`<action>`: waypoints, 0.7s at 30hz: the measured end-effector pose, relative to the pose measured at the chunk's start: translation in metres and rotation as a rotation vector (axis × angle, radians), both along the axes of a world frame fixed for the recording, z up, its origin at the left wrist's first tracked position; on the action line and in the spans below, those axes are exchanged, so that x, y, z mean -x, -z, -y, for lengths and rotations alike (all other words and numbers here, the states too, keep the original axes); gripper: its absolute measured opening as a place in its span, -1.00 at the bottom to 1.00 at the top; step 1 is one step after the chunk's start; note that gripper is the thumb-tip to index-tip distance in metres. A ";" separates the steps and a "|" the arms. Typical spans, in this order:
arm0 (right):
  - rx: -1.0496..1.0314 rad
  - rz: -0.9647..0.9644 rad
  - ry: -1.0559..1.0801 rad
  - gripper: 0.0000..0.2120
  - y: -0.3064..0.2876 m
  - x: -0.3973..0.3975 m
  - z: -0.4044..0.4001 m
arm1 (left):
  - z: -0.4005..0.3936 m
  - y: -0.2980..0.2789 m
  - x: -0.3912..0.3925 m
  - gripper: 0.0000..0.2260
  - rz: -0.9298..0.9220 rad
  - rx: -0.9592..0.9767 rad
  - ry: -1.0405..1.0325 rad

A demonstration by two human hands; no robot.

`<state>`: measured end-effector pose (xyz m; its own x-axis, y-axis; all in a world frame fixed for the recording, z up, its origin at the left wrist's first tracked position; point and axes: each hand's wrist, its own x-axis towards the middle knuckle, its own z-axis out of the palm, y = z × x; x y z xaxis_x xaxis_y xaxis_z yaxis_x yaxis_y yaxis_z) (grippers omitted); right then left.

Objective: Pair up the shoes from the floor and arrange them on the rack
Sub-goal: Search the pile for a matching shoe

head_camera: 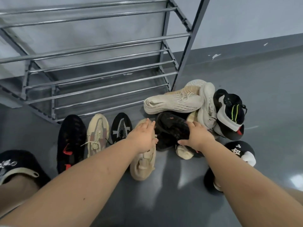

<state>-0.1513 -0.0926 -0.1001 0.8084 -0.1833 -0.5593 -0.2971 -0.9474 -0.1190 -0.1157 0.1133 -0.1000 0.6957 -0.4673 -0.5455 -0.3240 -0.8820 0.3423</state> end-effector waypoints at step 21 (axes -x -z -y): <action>-0.046 0.040 0.206 -0.38 0.050 -0.015 0.039 | 0.055 0.060 -0.038 -0.22 -0.318 0.377 -0.674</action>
